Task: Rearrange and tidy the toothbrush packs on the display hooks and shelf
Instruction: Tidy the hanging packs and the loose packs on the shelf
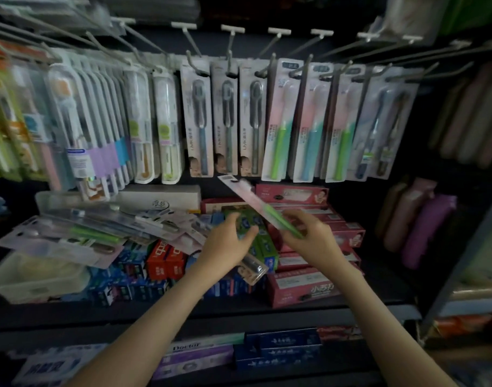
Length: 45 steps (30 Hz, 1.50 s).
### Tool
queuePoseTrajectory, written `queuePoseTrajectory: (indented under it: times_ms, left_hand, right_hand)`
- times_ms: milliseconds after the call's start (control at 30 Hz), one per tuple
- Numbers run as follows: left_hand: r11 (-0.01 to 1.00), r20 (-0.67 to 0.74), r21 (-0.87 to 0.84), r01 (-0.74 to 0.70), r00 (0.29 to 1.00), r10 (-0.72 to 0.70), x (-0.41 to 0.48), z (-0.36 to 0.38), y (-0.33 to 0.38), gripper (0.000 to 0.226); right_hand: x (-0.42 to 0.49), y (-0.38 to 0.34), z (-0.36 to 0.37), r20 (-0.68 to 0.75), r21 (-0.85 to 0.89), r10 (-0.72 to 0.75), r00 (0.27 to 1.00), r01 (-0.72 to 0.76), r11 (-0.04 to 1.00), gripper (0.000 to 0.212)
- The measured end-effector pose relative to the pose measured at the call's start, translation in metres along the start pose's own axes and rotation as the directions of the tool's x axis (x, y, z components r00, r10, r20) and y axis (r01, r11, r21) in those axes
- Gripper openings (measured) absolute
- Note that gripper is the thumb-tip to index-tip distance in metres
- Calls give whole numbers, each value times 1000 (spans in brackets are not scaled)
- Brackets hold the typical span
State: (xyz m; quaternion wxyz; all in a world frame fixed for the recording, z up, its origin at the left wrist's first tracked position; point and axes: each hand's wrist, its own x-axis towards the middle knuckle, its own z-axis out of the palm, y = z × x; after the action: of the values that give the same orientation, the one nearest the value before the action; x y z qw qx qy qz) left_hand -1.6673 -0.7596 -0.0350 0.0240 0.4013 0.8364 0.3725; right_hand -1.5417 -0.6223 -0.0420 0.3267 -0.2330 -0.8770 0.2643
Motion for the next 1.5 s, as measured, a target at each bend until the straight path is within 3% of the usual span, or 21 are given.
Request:
queuePoseTrajectory:
  times_ms: [33,100,133,167,300,400,533,700,1033,1133,1200,1267,1367,1500]
  left_hand:
    - [969,30,-235,81,997,-76,5,1,9,50]
    - [746,69,-649,150,988,-138,14,3,24,34]
    - [660,49,-741,128,989,-137,17,2,30,26]
    - [636,12,-767,82,994,-113,20,1,36,21]
    - [807,-64,-574,-141,990,128,32,-4,55,21]
    - [816,-81,-528,-234,971,226,41,-10,76,19]
    - [860,-208,-404,-312,947,246,62,-21,96,25]
    - [901,-290,-266,-341,920,262,78,-25,98,34]
    - [972,-150,10,-233,961,232,62,-7,55,36]
    - [972,-172,147,-184,963,208,39,-10,28,34]
    - [970,-190,191,-149,964,185,21,-12,7,31]
    - [971,-189,217,-105,971,147,0,-16,-15,32]
    - [968,-211,245,-61,971,114,-28,-21,-43,32]
    - [982,-222,190,2,974,41,-52,-31,-69,32]
  right_hand:
    - [-2,-1,-1,9,33,-27,1000,27,999,41]
    - [-3,-4,-3,35,60,-106,994,104,993,48]
    - [-2,-4,-3,41,54,-152,987,150,987,52]
    - [0,-4,-5,45,35,-194,980,192,981,57]
    - [13,-16,-18,5,-12,-251,968,251,968,74]
    - [27,-20,-30,-76,-65,-298,952,293,954,81]
    - [59,-12,-56,-216,-213,-318,923,273,938,82]
    - [96,-7,-75,-378,-321,-307,873,188,928,75]
    - [115,-8,-53,-364,-284,-188,912,83,955,79]
    - [91,-13,-31,-376,-295,-260,890,152,944,83]
    - [68,-20,-7,-294,-249,-323,900,255,934,79]
    - [45,-29,20,-24,-164,-328,944,320,933,77]
    - [19,-35,59,367,-148,-229,902,300,942,84]
    - [6,-45,80,518,-232,-90,850,241,942,85]
